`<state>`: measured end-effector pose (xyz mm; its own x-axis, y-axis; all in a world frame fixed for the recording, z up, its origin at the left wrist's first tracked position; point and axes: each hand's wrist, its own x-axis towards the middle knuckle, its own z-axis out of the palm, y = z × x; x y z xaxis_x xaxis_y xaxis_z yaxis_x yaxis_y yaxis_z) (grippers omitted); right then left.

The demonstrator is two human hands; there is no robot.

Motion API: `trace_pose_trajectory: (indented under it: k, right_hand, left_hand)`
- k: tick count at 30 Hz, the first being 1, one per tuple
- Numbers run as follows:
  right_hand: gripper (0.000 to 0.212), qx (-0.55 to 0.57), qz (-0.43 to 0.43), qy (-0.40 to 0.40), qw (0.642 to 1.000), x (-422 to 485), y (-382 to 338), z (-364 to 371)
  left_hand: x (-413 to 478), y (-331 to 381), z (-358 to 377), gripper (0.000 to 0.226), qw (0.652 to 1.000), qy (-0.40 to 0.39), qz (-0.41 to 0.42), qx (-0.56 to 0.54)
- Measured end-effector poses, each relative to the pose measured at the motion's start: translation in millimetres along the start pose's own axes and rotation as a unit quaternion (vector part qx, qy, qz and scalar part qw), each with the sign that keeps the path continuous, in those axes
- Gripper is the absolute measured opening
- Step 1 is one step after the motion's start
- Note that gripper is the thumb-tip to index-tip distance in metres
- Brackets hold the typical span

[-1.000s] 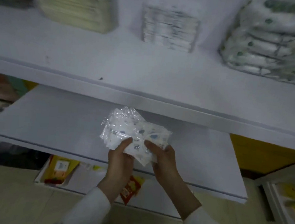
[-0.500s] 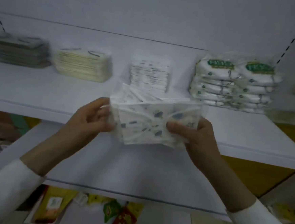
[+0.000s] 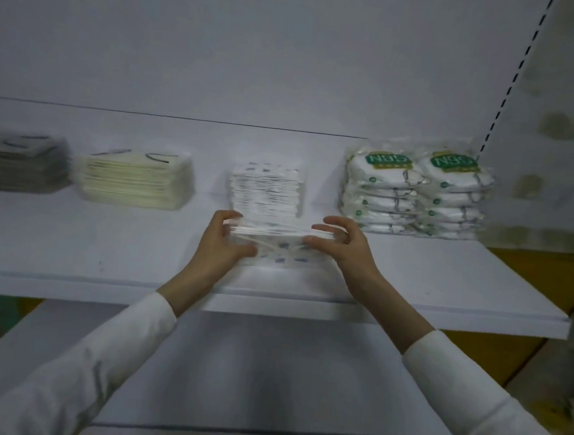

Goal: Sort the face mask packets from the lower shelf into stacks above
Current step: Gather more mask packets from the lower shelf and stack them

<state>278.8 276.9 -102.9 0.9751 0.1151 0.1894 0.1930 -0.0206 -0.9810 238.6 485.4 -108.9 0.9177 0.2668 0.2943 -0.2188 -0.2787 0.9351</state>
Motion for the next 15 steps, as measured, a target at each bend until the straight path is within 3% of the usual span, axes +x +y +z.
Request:
trace_pose_trajectory:
  k: [6, 8, 11, 15]
  right_hand:
    - [0.043, 0.050, 0.005, 0.028, 0.998, 17, -9, 18]
    - [0.031, 0.014, 0.012, 0.023, 1.000, 19, -2, 19]
    - [0.021, -0.031, 0.036, 0.019, 0.999, 19, 16, 17]
    - [0.026, -0.161, 0.020, -0.014, 0.987, 20, 25, 10]
  left_hand:
    - [24, 6, 8, 0.043, 0.996, 0.050, -0.055, -0.040]
    - [25, -1, 7, 0.034, 0.996, 0.037, -0.077, -0.005]
    - [21, -10, 6, 0.045, 0.996, 0.005, -0.086, 0.007]
    - [25, -16, 9, 0.029, 0.988, -0.010, -0.091, 0.122]
